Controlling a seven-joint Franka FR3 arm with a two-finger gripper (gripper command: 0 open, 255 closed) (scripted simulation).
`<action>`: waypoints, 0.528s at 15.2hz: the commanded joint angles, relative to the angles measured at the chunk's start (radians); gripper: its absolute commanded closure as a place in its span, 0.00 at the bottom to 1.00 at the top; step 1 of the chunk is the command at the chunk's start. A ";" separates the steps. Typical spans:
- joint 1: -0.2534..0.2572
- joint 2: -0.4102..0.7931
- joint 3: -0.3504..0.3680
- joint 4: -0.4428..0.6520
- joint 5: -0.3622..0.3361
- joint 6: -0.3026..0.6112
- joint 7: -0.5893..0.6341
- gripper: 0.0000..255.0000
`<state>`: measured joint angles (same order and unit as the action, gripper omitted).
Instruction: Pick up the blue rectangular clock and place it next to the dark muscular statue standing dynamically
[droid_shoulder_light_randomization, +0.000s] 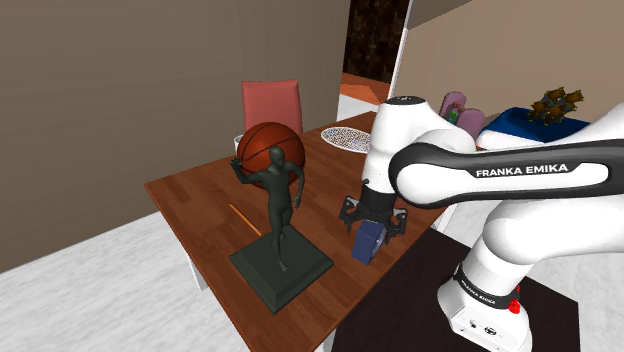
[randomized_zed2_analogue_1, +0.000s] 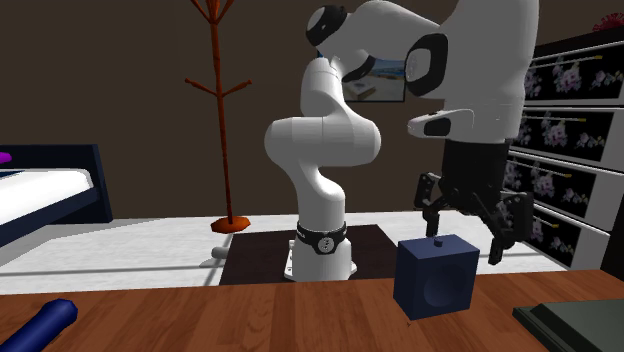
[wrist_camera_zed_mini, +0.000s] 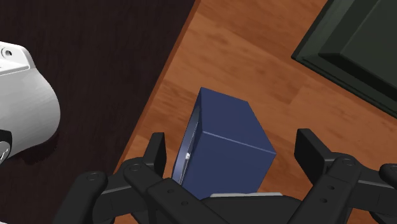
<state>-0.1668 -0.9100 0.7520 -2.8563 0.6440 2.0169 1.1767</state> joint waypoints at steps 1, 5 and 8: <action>-0.003 -0.032 -0.037 0.030 -0.032 -0.063 0.004 0.00; -0.009 -0.059 -0.077 0.072 -0.068 -0.131 0.009 0.00; -0.009 -0.059 -0.077 0.072 -0.068 -0.131 0.009 0.00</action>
<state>-0.1757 -0.9687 0.6757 -2.7850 0.5767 1.8863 1.1858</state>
